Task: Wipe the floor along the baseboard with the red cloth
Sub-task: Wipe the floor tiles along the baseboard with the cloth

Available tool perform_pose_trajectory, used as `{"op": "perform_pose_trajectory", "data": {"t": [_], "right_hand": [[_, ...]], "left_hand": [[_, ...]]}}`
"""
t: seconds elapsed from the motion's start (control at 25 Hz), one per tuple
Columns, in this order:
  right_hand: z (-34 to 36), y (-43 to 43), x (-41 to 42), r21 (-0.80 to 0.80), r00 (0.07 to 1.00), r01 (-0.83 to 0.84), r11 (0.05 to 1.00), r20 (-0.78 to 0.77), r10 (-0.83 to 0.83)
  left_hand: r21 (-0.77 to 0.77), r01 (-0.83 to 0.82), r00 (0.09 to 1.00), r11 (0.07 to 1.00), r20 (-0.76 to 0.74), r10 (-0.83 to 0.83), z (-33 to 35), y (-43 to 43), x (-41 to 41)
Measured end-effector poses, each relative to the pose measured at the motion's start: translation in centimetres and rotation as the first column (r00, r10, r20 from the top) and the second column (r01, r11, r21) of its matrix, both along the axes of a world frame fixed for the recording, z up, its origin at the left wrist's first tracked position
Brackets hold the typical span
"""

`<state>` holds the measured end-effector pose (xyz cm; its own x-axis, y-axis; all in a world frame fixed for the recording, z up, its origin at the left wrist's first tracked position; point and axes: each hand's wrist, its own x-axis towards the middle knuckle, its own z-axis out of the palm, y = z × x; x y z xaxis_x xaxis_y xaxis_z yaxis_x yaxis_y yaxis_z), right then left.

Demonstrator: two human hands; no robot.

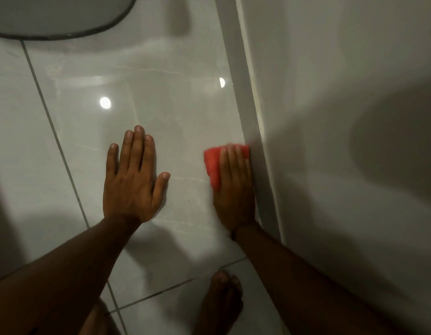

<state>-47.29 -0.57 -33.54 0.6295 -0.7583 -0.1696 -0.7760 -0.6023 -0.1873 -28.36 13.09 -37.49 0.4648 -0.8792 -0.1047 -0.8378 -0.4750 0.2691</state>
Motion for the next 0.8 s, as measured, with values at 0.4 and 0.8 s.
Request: {"op": "perform_pose_trajectory", "data": {"t": [0.4,0.8], "right_hand": [[-0.3,-1.2,1.6,-0.044,0.997,0.073,0.996,0.022,-0.072],[-0.6,-8.0,8.3,-0.044,0.996,-0.091,0.995,-0.018,0.091]], "left_hand": [[0.015,0.006,1.0,1.0,0.002,-0.006,-0.3,0.0,0.1],[0.02,0.002,1.0,1.0,0.005,-0.002,-0.4,-0.1,0.2]]}}
